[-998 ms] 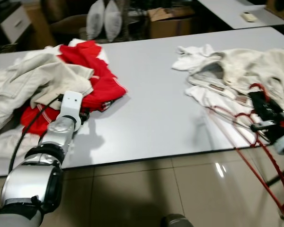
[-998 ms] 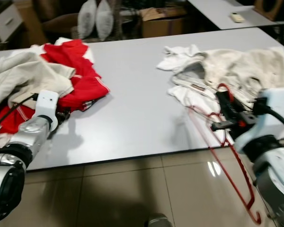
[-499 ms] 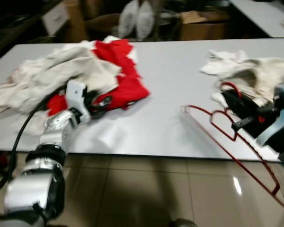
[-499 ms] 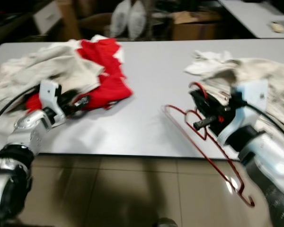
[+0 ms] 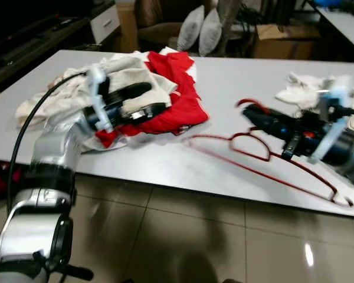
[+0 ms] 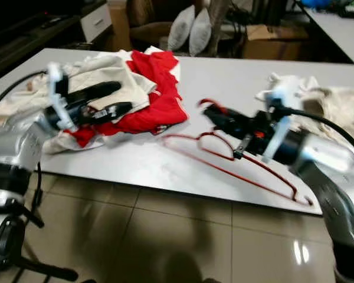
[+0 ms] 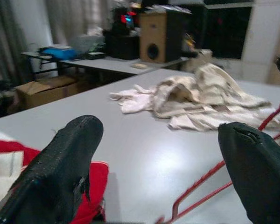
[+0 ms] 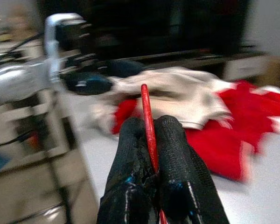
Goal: Hang hanger
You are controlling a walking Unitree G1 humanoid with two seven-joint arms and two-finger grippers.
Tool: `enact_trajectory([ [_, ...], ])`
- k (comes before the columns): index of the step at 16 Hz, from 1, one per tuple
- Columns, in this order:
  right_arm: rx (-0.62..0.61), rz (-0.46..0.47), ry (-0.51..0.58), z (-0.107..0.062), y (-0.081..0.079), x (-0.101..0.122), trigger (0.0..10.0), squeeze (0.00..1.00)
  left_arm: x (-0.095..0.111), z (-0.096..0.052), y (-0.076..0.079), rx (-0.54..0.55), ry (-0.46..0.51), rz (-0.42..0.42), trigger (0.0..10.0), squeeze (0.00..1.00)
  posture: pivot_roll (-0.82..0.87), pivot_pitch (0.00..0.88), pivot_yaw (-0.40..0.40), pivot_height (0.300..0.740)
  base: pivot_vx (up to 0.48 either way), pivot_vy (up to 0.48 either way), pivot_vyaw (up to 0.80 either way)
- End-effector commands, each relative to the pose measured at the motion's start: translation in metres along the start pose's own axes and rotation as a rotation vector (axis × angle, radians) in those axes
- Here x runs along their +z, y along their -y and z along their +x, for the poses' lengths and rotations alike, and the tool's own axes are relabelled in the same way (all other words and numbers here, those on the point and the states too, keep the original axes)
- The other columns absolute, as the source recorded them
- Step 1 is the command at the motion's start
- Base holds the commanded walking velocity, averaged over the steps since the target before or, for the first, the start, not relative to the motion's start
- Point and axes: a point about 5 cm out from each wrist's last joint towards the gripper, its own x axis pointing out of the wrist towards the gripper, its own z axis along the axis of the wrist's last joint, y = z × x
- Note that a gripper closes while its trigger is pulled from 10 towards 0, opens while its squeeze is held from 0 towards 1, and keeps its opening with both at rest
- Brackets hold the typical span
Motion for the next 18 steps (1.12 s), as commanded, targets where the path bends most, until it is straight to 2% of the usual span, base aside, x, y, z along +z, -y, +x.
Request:
enact_trajectory([
  [1,0.095,-0.017,0.030,0.008,0.000,0.003,10.0,0.00,0.006,0.006,0.002,-0.047,-0.053,0.030,10.0,1.00,-0.14,0.000,0.022,0.740,0.000,0.000,0.00],
  [4,0.220,-0.064,0.080,0.026,0.005,0.016,10.0,0.00,0.011,0.025,0.015,-0.178,-0.103,0.035,10.0,1.00,-0.13,0.000,0.019,0.740,0.000,0.000,0.00],
  [8,0.220,-0.064,0.080,0.026,0.005,0.016,10.0,0.00,0.011,0.025,0.015,-0.178,-0.103,0.035,10.0,1.00,-0.13,0.000,0.019,0.740,0.000,0.000,0.00],
  [10,0.304,-0.096,0.130,0.041,-0.001,0.028,10.0,0.00,0.004,0.040,0.028,-0.303,-0.100,-0.035,10.0,0.96,-0.13,0.000,0.048,0.740,0.000,0.000,0.00],
  [11,0.335,-0.111,0.152,0.047,-0.003,0.032,10.0,0.00,0.001,0.045,0.036,-0.384,-0.098,-0.071,10.0,0.51,-0.13,0.000,0.052,0.740,0.000,0.000,0.00],
  [12,0.341,-0.115,0.163,0.048,-0.002,0.032,10.0,0.00,-0.002,0.046,0.041,-0.416,-0.113,-0.080,6.5,0.00,-0.13,0.000,0.059,0.740,0.000,0.000,0.00],
  [13,0.346,-0.118,0.177,0.049,-0.001,0.033,10.0,0.00,-0.006,0.048,0.043,-0.424,-0.143,-0.074,4.4,0.00,-0.12,0.000,0.063,0.740,0.000,0.000,0.00],
  [14,0.351,-0.120,0.187,0.050,-0.002,0.034,10.0,0.00,-0.009,0.049,0.044,-0.418,-0.158,-0.065,4.1,0.00,-0.12,0.000,0.064,0.740,0.000,0.000,0.00],
  [15,0.353,-0.122,0.194,0.051,-0.002,0.035,10.0,0.00,-0.009,0.049,0.043,-0.413,-0.157,-0.064,2.9,0.00,-0.12,0.000,0.065,0.740,0.000,0.000,0.00],
  [16,0.354,-0.123,0.201,0.052,-0.003,0.035,10.0,0.00,-0.008,0.048,0.042,-0.409,-0.145,-0.077,0.0,0.00,-0.12,0.000,0.067,0.740,0.000,0.000,0.00],
  [18,0.354,-0.126,0.210,0.053,-0.003,0.036,10.0,0.00,-0.008,0.042,0.042,-0.406,-0.145,-0.086,0.0,0.00,-0.12,0.000,0.065,0.740,0.000,0.000,0.00],
])
